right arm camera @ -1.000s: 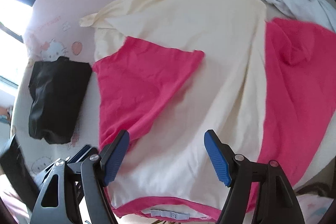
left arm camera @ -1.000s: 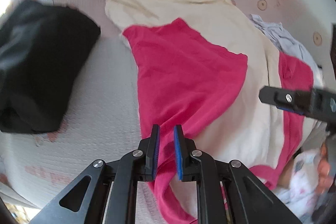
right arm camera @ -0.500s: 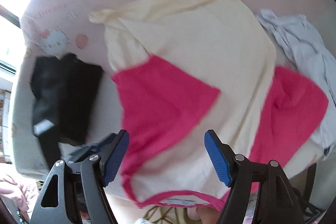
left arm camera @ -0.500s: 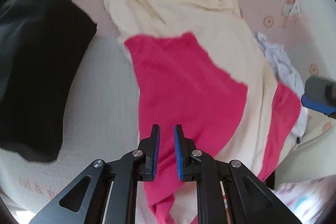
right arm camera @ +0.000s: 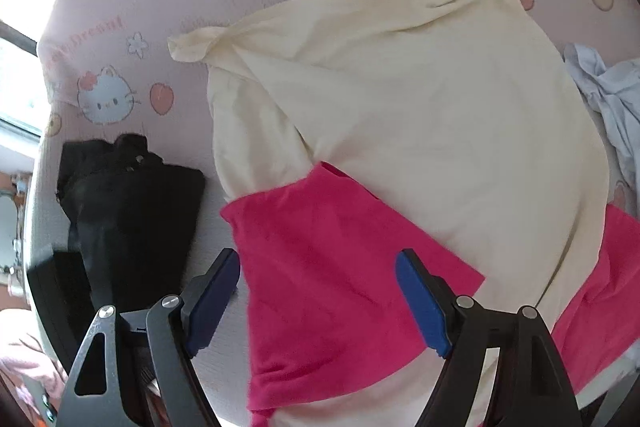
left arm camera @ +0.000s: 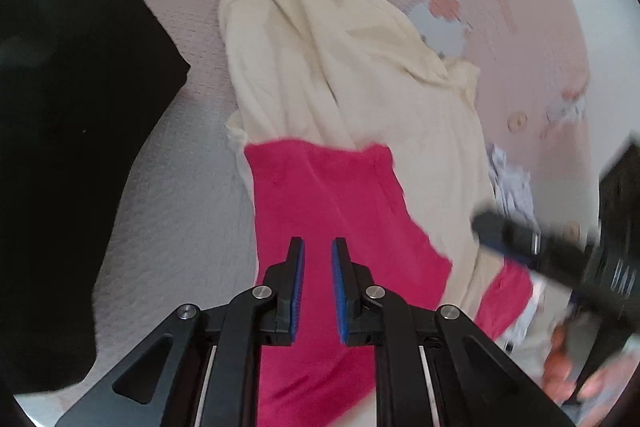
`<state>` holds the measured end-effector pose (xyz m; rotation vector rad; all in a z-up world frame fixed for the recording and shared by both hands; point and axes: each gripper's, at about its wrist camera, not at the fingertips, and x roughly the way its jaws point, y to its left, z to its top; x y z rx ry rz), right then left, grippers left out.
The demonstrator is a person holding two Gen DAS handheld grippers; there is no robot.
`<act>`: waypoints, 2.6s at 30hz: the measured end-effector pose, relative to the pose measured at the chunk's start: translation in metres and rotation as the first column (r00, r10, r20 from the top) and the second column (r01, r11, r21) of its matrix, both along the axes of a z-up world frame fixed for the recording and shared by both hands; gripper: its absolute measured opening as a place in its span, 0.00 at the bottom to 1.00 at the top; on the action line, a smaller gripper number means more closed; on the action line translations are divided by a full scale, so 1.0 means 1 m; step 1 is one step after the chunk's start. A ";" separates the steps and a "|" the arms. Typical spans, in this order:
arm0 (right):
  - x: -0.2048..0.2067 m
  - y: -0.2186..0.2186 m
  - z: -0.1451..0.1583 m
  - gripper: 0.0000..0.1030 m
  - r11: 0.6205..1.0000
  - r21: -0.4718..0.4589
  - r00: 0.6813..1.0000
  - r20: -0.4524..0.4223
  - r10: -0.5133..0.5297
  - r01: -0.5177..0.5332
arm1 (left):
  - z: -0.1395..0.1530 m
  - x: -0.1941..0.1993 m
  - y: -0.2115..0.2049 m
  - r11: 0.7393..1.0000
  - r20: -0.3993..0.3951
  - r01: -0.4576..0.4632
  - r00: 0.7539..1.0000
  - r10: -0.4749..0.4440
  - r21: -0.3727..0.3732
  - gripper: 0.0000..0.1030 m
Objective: Fold clothes
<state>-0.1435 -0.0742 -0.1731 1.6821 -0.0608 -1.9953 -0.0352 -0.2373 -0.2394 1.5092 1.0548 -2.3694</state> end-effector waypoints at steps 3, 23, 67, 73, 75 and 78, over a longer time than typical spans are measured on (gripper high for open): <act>-0.002 0.012 -0.021 0.77 0.999 -0.004 0.997 0.067 -0.049 0.049 | -0.020 -0.011 -0.004 0.998 0.002 -0.034 0.999 0.034 0.046 0.11; -0.021 -0.108 -0.059 0.77 0.962 -0.006 0.951 0.155 0.269 -0.271 | -0.065 0.016 0.002 0.970 -0.084 -0.121 0.986 0.141 0.213 0.11; -0.003 -0.171 -0.105 0.29 0.901 0.009 0.892 0.146 0.427 -0.433 | -0.050 0.032 -0.020 0.986 -0.076 -0.148 0.987 0.142 -0.077 0.20; 0.000 -0.171 -0.101 0.25 0.903 -0.096 0.888 0.165 0.429 -0.419 | -0.046 0.033 -0.024 0.978 -0.046 -0.155 0.988 0.150 -0.140 0.17; 0.002 -0.168 -0.100 0.26 0.907 -0.125 0.892 0.168 0.420 -0.403 | -0.044 0.035 -0.031 0.980 -0.052 -0.171 0.985 0.167 -0.099 0.17; 0.000 -0.155 -0.091 0.64 0.933 -0.153 0.924 0.155 0.349 -0.327 | -0.045 0.039 -0.044 0.979 -0.046 -0.202 0.978 0.203 0.031 0.18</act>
